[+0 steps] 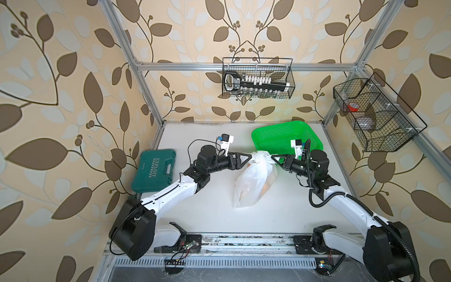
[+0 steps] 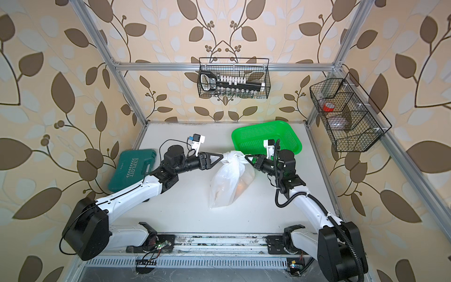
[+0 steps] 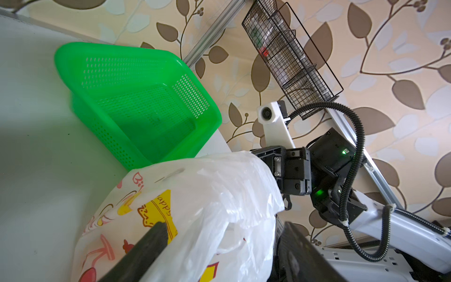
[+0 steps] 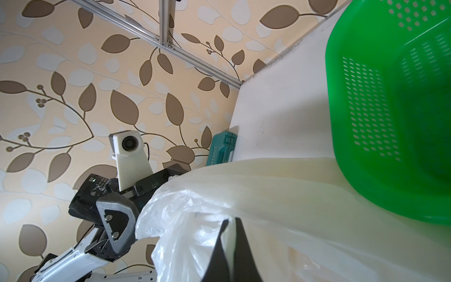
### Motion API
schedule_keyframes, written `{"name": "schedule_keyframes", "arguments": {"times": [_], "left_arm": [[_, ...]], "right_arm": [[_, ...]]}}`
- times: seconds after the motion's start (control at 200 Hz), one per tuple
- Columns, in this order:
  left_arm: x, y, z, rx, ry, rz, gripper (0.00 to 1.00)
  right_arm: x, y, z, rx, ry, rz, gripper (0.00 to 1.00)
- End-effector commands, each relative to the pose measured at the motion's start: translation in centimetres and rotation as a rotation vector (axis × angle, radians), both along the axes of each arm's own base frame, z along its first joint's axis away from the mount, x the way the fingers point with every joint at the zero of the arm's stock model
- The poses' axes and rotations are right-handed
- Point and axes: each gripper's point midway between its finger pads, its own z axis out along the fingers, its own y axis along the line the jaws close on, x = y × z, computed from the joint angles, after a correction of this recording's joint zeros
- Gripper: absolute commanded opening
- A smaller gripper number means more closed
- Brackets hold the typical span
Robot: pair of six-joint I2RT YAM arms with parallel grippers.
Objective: Place the pears into plastic bags & tie knots
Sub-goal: Tie the plastic bag at the center of the board.
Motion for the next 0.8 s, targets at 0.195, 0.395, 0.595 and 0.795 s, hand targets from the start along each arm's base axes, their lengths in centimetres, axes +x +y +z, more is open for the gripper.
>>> {"name": "schedule_keyframes", "arguments": {"times": [0.195, 0.395, 0.595, 0.795], "left_arm": [[2.0, -0.1, 2.7, -0.048, -0.071, 0.067, 0.00], [3.8, 4.9, 2.7, 0.032, -0.064, 0.256, 0.00], [4.7, 10.4, 0.0, 0.063, 0.006, 0.363, 0.00], [4.5, 12.3, -6.2, 0.115, 0.128, 0.449, 0.00]], "right_arm": [[-0.1, -0.5, -0.6, -0.007, 0.017, -0.027, 0.00], [-0.2, -6.6, -3.3, -0.078, 0.152, -0.323, 0.00], [-2.0, -11.9, -7.7, -0.066, 0.259, -0.518, 0.00], [-3.7, -13.8, -12.3, -0.087, 0.366, -0.620, 0.00]]}}
